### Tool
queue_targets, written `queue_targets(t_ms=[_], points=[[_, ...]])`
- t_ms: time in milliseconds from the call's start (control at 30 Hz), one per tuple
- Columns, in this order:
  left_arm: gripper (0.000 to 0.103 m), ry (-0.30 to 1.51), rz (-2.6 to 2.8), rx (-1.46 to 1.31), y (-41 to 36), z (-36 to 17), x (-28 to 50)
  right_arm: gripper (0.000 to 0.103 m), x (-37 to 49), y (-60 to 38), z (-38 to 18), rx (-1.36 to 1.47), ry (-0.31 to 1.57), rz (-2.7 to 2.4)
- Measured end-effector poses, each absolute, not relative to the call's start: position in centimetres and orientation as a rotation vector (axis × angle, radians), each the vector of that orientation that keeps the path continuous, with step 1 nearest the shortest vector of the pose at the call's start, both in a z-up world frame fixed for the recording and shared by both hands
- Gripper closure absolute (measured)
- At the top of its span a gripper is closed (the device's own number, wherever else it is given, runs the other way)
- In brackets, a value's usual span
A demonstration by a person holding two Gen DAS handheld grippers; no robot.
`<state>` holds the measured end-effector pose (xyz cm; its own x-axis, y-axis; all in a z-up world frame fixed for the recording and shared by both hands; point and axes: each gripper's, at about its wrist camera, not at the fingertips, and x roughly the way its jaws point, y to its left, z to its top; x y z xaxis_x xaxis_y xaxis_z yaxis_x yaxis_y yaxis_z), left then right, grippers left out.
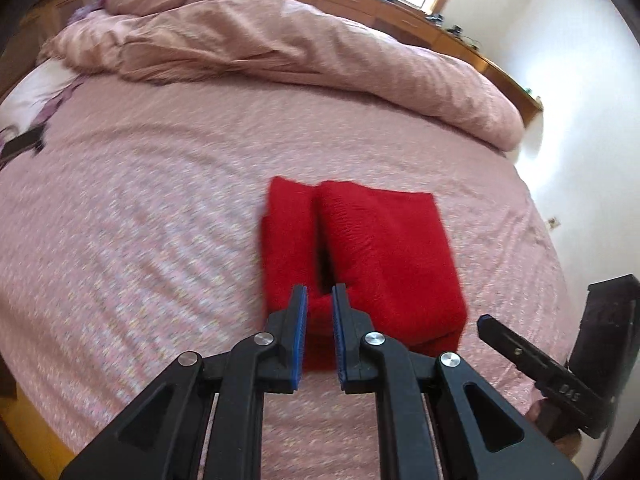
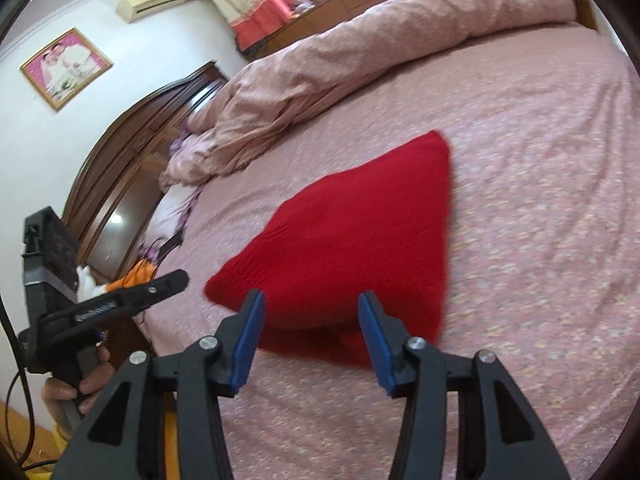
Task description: Fold small clothes
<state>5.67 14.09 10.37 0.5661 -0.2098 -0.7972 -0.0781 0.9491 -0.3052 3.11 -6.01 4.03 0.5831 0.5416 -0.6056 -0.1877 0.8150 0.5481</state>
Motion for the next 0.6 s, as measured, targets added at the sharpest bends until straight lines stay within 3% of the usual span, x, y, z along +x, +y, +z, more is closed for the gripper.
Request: queue_targets(t_ms=[600], points=[[0.082, 1.094, -0.131, -0.297, 10.9, 5.6, 11.1, 0.052, 4.5, -11.8, 0.1, 0.547, 0.897, 0.298]])
